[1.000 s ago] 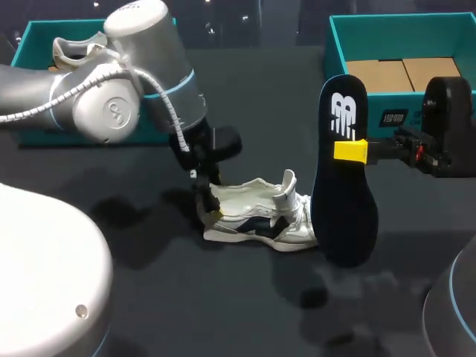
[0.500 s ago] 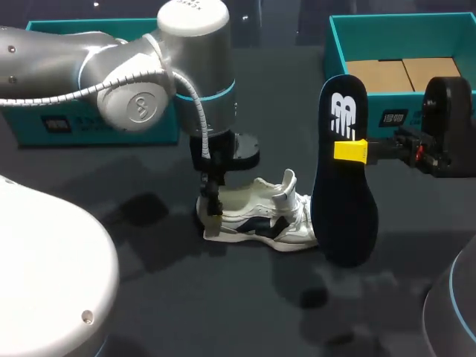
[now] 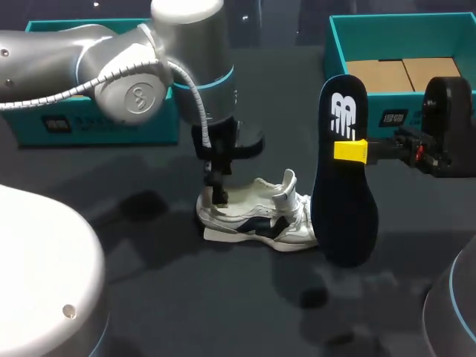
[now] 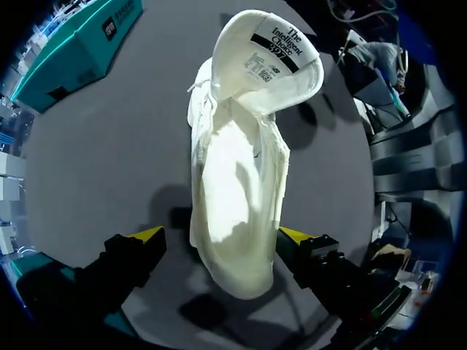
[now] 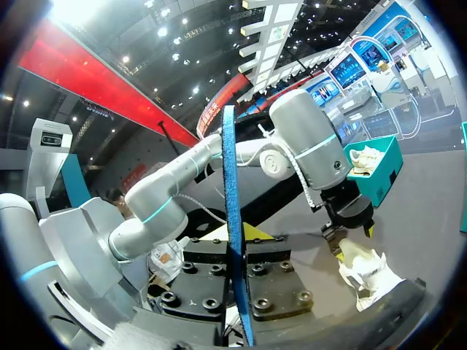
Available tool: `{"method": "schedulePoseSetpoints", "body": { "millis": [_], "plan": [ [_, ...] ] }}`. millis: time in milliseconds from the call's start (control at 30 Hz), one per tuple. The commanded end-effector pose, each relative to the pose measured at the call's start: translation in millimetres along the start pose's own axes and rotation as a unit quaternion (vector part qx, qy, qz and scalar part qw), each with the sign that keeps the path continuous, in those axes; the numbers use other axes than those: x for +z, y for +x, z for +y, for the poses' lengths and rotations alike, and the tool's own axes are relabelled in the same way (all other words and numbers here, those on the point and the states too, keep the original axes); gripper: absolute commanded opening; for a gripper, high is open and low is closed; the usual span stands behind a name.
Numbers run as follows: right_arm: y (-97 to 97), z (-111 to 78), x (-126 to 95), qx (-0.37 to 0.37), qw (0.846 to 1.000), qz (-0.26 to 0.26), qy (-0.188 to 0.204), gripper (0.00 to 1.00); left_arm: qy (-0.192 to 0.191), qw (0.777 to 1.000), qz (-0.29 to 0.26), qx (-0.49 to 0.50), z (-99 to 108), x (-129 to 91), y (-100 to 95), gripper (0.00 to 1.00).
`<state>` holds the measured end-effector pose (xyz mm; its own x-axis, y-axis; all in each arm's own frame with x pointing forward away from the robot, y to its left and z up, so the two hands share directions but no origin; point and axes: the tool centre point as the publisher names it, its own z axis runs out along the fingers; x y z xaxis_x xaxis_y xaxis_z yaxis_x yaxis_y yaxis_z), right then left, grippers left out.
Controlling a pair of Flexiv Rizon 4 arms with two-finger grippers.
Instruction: Take the shoe out of the shoebox, open the shoe tongue, remove and reinsert the insole, then place the shoe into the shoebox
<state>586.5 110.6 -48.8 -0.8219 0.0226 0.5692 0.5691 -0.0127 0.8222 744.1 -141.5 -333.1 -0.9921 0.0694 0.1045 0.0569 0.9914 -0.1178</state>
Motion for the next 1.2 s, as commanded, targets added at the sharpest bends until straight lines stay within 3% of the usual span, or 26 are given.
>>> {"method": "schedulePoseSetpoints", "body": {
  "millis": [33, 300, 567, 800, 900, 1033, 1100, 1133, 1167, 1200],
  "plan": [
    [1.7, -1.5, 1, 0.0, 1.0, -0.002, -0.001, 0.0, -0.016, 1.0, -0.004, 0.006, -23, -6, -8.7, 1.0],
    [1.7, -1.5, 1, 0.0, 1.0, -0.002, -0.001, 0.0, -0.005, 1.0, -0.01, 0.028, -50, 11, -24.6, 1.0],
    [1.7, -1.5, 1, 0.0, 1.0, -0.002, -0.001, 0.0, 0.0, 0.999, -0.009, 0.041, -56, 33, -21.3, 1.0],
    [1.7, -1.5, 1, 0.0, 1.0, -0.002, -0.001, 0.0, -0.005, 0.999, 0.005, 0.044, -57, 49, -16.0, 0.77],
    [1.7, -1.5, 1, 0.0, 1.0, -0.002, -0.001, 0.0, -0.006, 0.999, 0.009, 0.044, -57, 53, -14.9, 0.57],
    [1.7, -1.5, 1, 0.0, 1.0, -0.002, -0.001, 0.0, -0.009, 0.999, 0.013, 0.045, -59, 59, -13.7, 0.48],
    [1.7, -1.5, 1, 0.0, 1.0, -0.002, -0.001, 0.0, -0.011, 0.999, 0.015, 0.045, -60, 61, -14.0, 0.38],
    [1.7, -1.5, 1, 0.0, 1.0, -0.002, -0.001, 0.0, -0.012, 0.999, 0.015, 0.045, -61, 61, -14.2, 0.25],
    [1.7, -1.5, 1, 0.0, 1.0, -0.002, -0.001, 0.0, -0.012, 0.999, 0.015, 0.045, -61, 61, -14.3, 0.05],
    [1.7, -1.5, 1, 0.0, 1.0, -0.002, -0.001, 0.0, -0.013, 0.999, 0.015, 0.045, -61, 62, -14.2, 0.0]
  ]
}}
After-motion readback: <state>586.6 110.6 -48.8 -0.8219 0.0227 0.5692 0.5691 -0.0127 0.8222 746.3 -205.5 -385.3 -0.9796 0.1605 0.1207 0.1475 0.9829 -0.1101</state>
